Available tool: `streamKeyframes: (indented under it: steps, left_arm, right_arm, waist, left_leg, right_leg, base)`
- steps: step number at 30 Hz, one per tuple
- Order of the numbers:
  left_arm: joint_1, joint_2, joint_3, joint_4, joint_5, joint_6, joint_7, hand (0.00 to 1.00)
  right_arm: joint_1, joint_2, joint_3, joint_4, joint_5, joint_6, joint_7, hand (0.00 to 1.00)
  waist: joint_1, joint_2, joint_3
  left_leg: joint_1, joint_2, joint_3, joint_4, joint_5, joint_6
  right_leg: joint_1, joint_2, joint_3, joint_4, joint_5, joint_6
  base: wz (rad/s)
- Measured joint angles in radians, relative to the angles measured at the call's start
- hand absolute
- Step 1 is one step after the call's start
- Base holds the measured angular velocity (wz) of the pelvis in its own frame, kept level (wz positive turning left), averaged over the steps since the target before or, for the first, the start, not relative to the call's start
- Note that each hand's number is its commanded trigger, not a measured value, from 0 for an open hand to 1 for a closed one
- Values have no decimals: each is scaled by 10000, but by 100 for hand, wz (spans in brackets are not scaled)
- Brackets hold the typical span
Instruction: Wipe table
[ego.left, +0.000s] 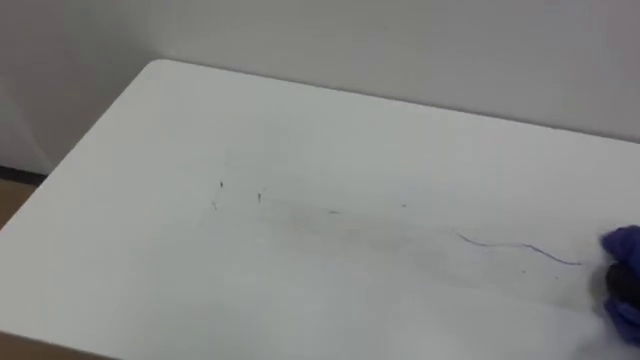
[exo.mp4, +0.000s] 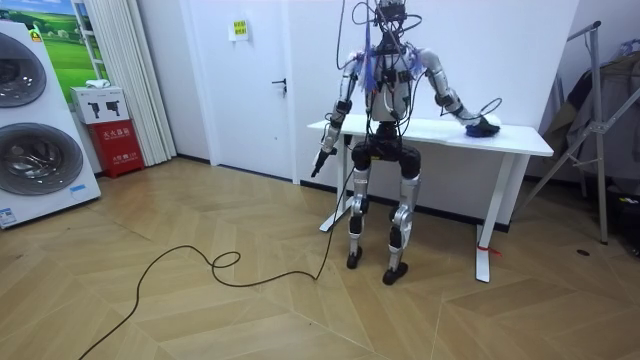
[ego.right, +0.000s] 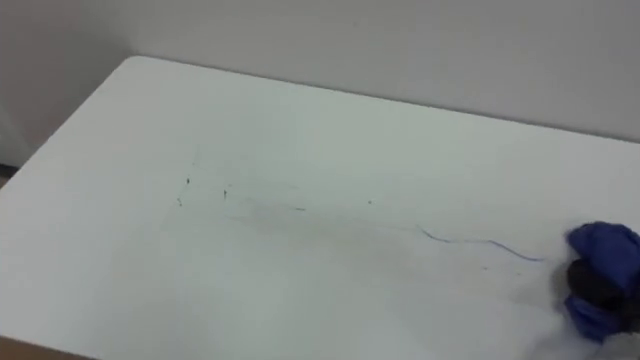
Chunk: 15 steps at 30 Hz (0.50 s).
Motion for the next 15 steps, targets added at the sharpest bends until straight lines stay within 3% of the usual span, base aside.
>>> streamKeyframes:
  steps: [1, 3, 4, 6, 8, 11, 13, 14, 15]
  left_arm:
    - [-17, -8, -104, 30, 1, 88, -3, 0]
    - [-194, -7, -478, 150, 32, 402, -90, 0]
    - [-270, -17, -587, 150, 55, 428, -132, 0]
    - [-455, -212, -611, -22, 92, 501, -265, 0]
    - [-217, -201, -569, -323, 91, 607, -264, 0]
    - [448, -198, -458, -380, 78, 872, -257, 0]
    - [674, -199, -376, -419, 79, 848, -252, 0]
    - [748, -203, -303, -400, 81, 848, -252, 0]
    - [858, -218, -282, -401, 92, 822, -252, 0]
  right_arm:
    - [-356, 189, 378, -189, -141, 183, 155, 100]
    - [-1958, 970, 2283, -369, -862, 355, 815, 100]
    - [-2271, 1120, 2647, -515, -1007, 352, 1056, 100]
    - [-3323, 1456, 3342, -935, -1318, 180, 1536, 100]
    - [-3735, 1488, 3520, -1179, -1493, 10, 1618, 100]
    - [-3378, 1420, 3453, -1095, -1449, -221, 1513, 100]
    - [-2510, 1229, 3375, -632, -1498, -373, 1396, 100]
    - [-1712, 1240, 3011, -226, -1359, -836, 1059, 100]
    - [-1052, 1228, 2563, -475, -1400, -1374, 549, 100]
  waist:
    - [134, 20, 7]
    - [465, 79, 65]
    - [586, 88, 94]
    - [1326, 97, 218]
    - [1537, 31, 186]
    - [1467, 17, 183]
    - [1372, -32, 176]
    - [1308, -64, 159]
    - [979, -59, 150]
  left_leg:
    - [-20, 23, 1, 11, 10, -11]
    - [-259, 55, -273, 89, 119, -72]
    - [-325, 56, -330, 68, 178, -91]
    - [-389, 34, -476, -40, 361, -65]
    - [-480, -92, -797, -212, 549, -53]
    - [-305, -310, -1244, -327, 646, -8]
    - [-185, -366, -1265, -390, 631, 17]
    - [-119, -417, -1293, -433, 630, 27]
    - [-110, -482, -1288, -426, 601, 75]
  right_leg:
    - [-102, 21, -1, 65, 26, -42]
    - [-384, 163, 18, 72, 108, -194]
    - [-442, 187, 17, 58, 102, -213]
    - [-633, 191, -47, 90, 63, -266]
    - [-608, 137, -314, -23, 50, -260]
    - [-73, 30, -893, -249, 41, -152]
    - [146, -12, -897, -259, 9, -99]
    - [219, -47, -856, -251, -14, -61]
    - [286, -112, -809, -260, -77, 43]
  base:
    - [-63]
    - [-19]
    - [26]
    - [27]
    - [61]
    - [67]
    - [50]
    - [26]
    - [21]
